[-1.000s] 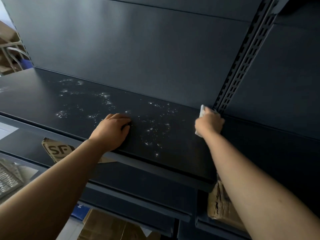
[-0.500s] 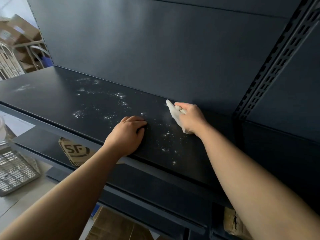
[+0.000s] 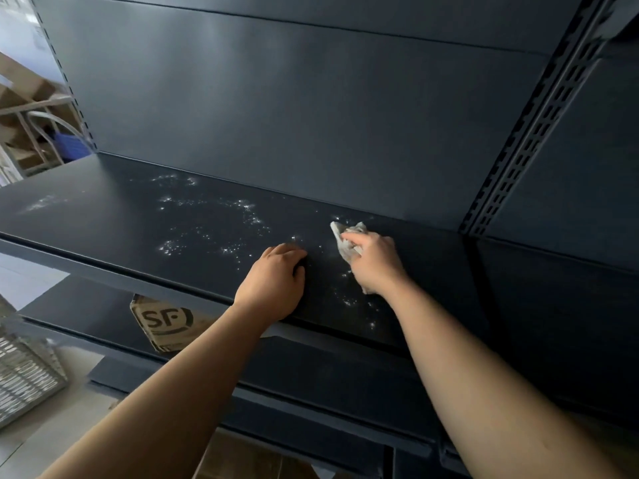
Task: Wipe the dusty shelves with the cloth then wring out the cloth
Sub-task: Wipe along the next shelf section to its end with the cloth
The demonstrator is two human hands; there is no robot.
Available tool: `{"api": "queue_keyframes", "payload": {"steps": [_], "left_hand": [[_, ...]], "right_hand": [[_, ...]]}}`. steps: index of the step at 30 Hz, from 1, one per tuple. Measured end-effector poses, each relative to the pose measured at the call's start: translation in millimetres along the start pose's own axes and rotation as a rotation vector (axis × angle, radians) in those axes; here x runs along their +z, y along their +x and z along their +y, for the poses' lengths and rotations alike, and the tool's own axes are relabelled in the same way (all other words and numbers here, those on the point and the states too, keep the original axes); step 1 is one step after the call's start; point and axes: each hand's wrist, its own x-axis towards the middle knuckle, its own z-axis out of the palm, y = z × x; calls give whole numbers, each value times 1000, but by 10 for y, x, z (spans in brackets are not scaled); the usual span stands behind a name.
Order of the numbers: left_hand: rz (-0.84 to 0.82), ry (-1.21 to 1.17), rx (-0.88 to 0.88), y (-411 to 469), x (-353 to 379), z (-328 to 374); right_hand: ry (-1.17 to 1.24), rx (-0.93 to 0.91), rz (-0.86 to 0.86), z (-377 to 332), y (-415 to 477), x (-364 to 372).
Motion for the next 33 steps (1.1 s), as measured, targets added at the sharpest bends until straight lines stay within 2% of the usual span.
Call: {"api": "queue_keyframes", "payload": {"steps": [2,4,6,8,9,11,15,17,18,19,21,24,26,27,30,33], "left_hand": [[-9,-8,25,-19,-71,-52],[-17,56,75,-53,-172,-183],[-28,121,99,-91,-298,-368],[-34,163,93,-124,-419,-562],[-45,181,88,-140,-472,-645],[-75,201,85,-173,-550,-783],[-126,183,122,-210,-606,-921],[-144,176,140,-207,-626,-951],[-158,168,146,-204,-640,-963],[-177,161,154,-200,-653,-977],[-206,154,176,-199,-673,-1010],[-217,141,206,-194,-672,-1057],[-213,137,213,-198,-655,-1076],[-212,134,214,-200,-650,-1088],[-211,124,226,-205,-648,-1117],[-221,127,232,-215,-647,-1118]], "right_hand": [[227,40,-3,-84,-74,-23],[241,123,151,24,-90,-203],[120,296,277,256,-129,-441],[-110,482,267,427,-253,-556],[-205,513,238,438,-330,-527],[-293,437,219,328,-482,-336],[-280,245,207,-232,-550,135],[-209,137,161,-523,-542,348],[-100,117,132,-629,-549,406],[34,121,118,-693,-569,421],[168,148,214,-693,-631,300],[35,345,408,-357,-822,-59],[-110,511,396,-130,-1007,-190],[-185,537,368,-97,-1074,-173],[-295,461,326,-272,-1134,70],[-266,325,318,-637,-1083,334]]}}
